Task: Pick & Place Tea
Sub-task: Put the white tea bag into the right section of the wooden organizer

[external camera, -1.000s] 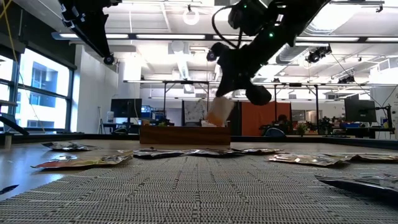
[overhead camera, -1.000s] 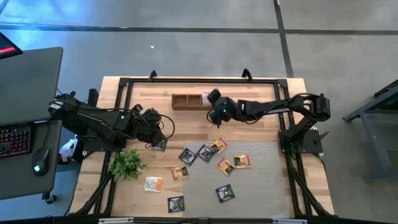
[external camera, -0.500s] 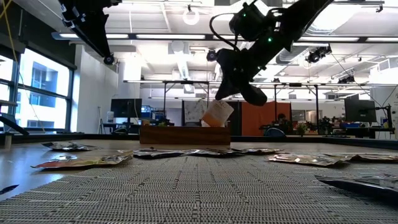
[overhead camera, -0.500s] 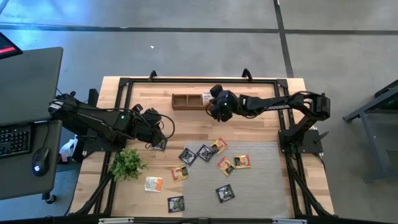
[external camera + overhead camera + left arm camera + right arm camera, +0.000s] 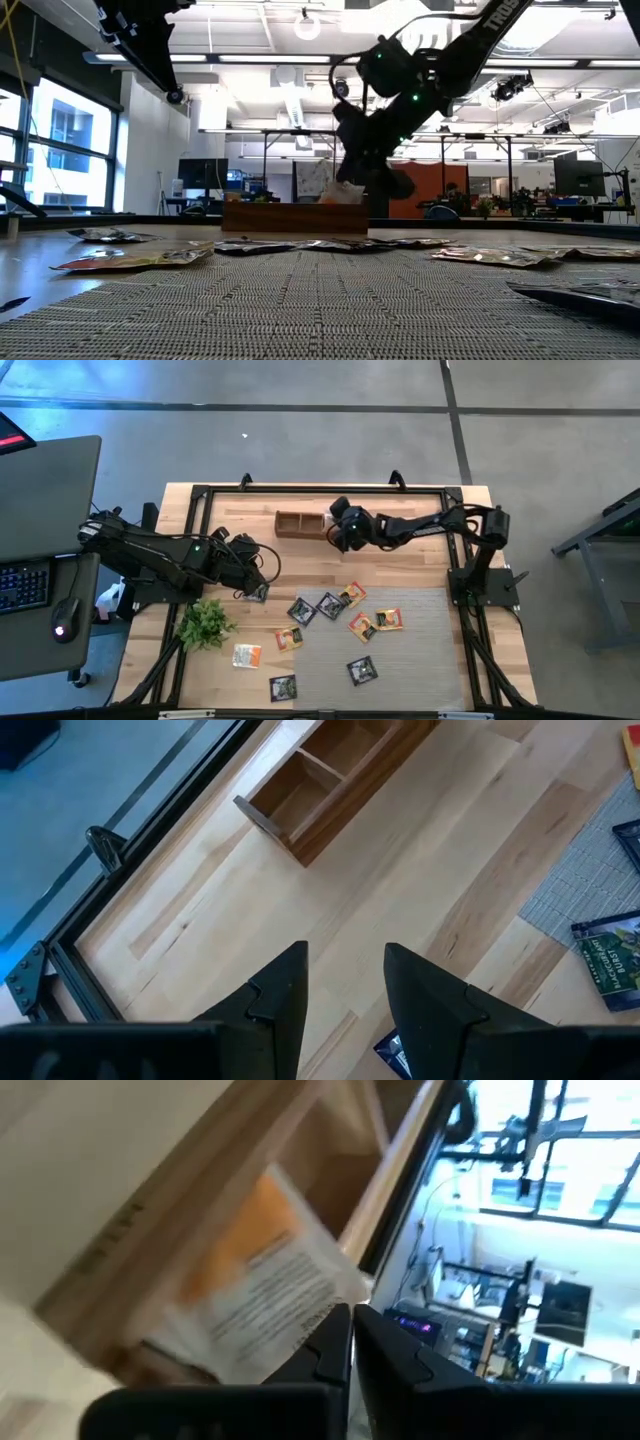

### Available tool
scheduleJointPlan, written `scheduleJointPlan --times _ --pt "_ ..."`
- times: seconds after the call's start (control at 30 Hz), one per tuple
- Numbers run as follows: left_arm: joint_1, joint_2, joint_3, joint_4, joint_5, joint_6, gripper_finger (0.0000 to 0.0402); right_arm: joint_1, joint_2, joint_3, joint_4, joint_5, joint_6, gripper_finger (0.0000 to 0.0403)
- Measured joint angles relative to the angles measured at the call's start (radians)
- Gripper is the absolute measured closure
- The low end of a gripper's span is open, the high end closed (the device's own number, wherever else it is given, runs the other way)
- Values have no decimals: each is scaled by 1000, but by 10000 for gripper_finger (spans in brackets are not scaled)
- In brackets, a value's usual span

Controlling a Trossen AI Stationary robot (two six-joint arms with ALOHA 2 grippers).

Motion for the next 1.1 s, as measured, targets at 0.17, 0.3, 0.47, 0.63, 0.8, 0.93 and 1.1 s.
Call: scheduleJointPlan --times 0.17,0.3,0.47,0.63,0.8,0.93,1.1 --pt "0 0 0 0 -3 0 270 -1 0 0 64 -5 -25 346" --pt "0 0 0 0 -8 0 270 1 0 0 56 6 -42 321" --pt "0 0 0 0 -9 -2 270 44 0 0 131 88 -26 307" --pt "0 0 0 1 -10 -16 270 77 0 1 75 -87 188 322" --pt "0 0 0 1 -11 -16 270 72 33 0 37 -89 269 378" --pt "0 0 0 4 -12 -18 270 37 38 0 63 -187 300 395" --pt "0 0 1 4 -34 -19 270 -20 70 0 73 -234 335 400"
